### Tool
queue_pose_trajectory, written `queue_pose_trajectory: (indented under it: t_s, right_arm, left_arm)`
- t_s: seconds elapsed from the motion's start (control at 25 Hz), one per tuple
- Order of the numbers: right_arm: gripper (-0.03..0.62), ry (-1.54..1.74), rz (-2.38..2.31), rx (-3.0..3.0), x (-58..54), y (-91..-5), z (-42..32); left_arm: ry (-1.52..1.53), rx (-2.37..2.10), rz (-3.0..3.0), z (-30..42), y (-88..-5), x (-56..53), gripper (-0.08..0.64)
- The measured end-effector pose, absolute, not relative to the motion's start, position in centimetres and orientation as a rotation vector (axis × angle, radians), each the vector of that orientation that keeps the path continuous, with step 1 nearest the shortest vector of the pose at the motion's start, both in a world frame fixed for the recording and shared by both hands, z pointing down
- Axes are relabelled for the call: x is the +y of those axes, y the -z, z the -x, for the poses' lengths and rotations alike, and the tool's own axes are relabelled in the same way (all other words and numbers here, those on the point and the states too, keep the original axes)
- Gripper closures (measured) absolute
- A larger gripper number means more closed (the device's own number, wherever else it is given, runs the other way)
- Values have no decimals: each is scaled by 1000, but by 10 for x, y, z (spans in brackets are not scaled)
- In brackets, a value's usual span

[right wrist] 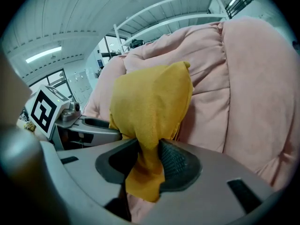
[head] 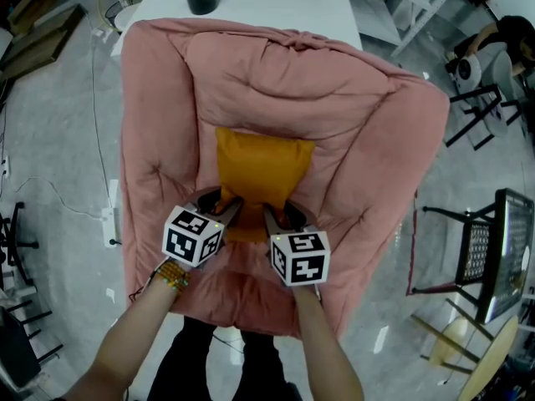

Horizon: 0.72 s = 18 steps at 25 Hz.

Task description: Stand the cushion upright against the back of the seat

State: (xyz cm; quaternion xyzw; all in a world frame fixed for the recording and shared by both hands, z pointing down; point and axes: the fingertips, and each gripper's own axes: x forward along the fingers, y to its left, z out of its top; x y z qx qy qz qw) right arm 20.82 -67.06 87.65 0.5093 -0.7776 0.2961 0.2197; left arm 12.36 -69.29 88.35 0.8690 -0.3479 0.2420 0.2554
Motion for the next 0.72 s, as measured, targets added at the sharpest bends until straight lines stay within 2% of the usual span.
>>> queue_pose_trajectory:
  t_s: [0.16,0.28,0.72]
  right_arm:
    - [425,-835,-1427,-2135,-677,-880,-212]
    - [385,-793,-1430,-2116,-680,-885,-209]
    - [354,-591,-1423,-2143,-663,-864,-203]
  left_arm:
    - [-652,-982,-2366,-123,-886,-702,388]
    - [-664,-1028,-2358,-117,-890,-705,382]
    - [-654,-1027,-2392,-99,-872,-680,379]
